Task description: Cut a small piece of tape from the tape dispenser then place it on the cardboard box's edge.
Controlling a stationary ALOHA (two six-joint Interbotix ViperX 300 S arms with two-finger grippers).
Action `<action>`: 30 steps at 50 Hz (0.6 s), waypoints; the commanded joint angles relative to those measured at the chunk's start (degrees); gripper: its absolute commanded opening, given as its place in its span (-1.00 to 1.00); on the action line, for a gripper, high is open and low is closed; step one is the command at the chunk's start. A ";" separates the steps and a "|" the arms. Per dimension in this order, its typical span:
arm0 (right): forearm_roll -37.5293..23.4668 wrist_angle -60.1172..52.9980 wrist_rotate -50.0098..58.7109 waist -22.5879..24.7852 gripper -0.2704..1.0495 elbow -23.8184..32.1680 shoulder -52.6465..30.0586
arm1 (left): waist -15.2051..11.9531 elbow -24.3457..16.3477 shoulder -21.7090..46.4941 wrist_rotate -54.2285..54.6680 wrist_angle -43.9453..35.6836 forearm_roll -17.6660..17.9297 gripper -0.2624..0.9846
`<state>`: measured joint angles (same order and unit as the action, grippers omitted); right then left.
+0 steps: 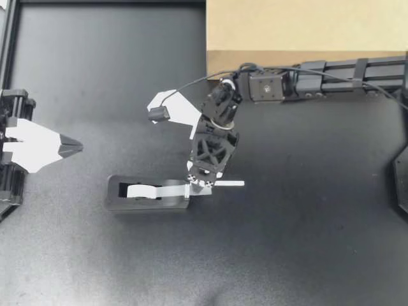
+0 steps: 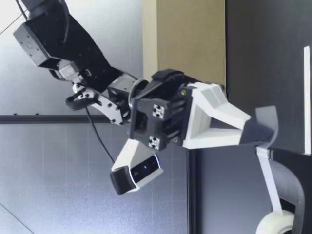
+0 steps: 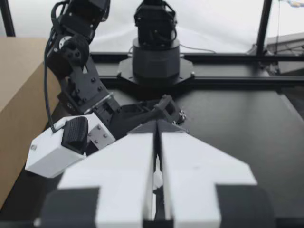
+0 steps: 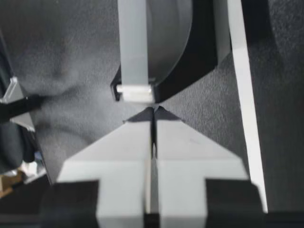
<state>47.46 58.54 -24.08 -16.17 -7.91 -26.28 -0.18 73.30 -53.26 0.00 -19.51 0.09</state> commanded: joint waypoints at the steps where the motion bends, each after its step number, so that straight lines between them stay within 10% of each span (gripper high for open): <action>1: -0.09 -0.70 -0.18 0.97 -0.75 0.44 0.26 | -0.18 -0.70 0.35 0.00 -0.26 0.00 -0.78; 30: -10.55 -4.04 0.79 1.67 -0.75 -1.85 12.13 | -0.18 -2.55 9.58 0.35 -1.23 1.93 -0.78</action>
<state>38.67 55.37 -23.38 -14.59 -10.37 -19.16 -0.26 72.86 -46.41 0.26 -19.78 1.14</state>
